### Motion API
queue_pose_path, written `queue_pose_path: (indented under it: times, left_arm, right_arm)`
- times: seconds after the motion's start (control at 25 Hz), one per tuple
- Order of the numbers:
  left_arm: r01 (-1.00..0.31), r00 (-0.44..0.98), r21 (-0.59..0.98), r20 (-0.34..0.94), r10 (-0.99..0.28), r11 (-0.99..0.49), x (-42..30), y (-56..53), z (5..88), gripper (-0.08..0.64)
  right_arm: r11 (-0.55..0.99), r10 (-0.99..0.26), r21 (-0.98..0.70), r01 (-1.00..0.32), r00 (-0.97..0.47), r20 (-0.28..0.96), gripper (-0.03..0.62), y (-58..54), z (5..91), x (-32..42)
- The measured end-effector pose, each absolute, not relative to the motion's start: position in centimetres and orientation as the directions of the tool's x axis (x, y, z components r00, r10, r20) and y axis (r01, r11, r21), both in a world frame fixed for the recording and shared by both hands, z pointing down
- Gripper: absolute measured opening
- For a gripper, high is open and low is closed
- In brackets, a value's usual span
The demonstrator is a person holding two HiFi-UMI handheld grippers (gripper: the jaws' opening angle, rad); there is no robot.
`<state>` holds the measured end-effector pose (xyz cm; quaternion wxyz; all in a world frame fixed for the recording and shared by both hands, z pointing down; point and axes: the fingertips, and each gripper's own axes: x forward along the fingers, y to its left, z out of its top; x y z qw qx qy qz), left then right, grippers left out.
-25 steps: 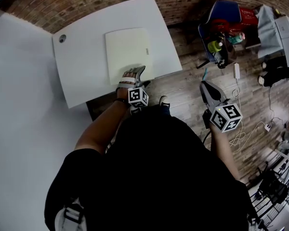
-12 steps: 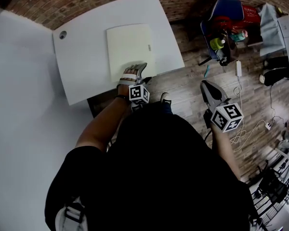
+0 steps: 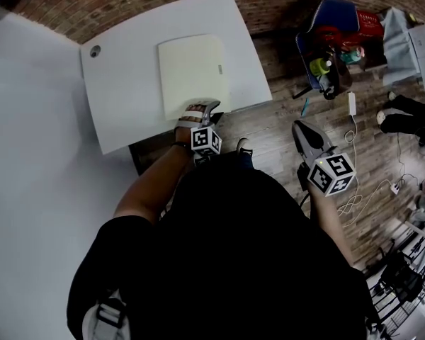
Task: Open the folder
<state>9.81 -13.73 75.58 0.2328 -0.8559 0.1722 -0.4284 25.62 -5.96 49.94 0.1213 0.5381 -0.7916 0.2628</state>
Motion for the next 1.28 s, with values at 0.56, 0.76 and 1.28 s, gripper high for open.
queue_pose_path:
  times: [0.56,0.76,1.28]
  left_arm:
    - [-0.105,0.566,-0.523,0.668,-0.483,-0.846,10.2,-13.2,75.0,0.073]
    - [-0.094,0.580,-0.512,0.669,-0.465,-0.854,10.2,-13.0,74.9,0.058]
    - [-0.246,0.620,-0.455,0.605,-0.500,-0.856,9.5,-13.7,69.2,0.048]
  right_arm:
    - [0.304,-0.789,-0.282,-0.910,-0.406,0.461,0.002,-6.2,49.1,26.3]
    - [0.320,-0.788,-0.284,-0.904,-0.421,0.449,0.002,-6.6,49.0,26.1]
    - [0.412,-0.746,-0.298,-0.861,-0.506,0.432,0.002,-8.9,49.3,23.9]
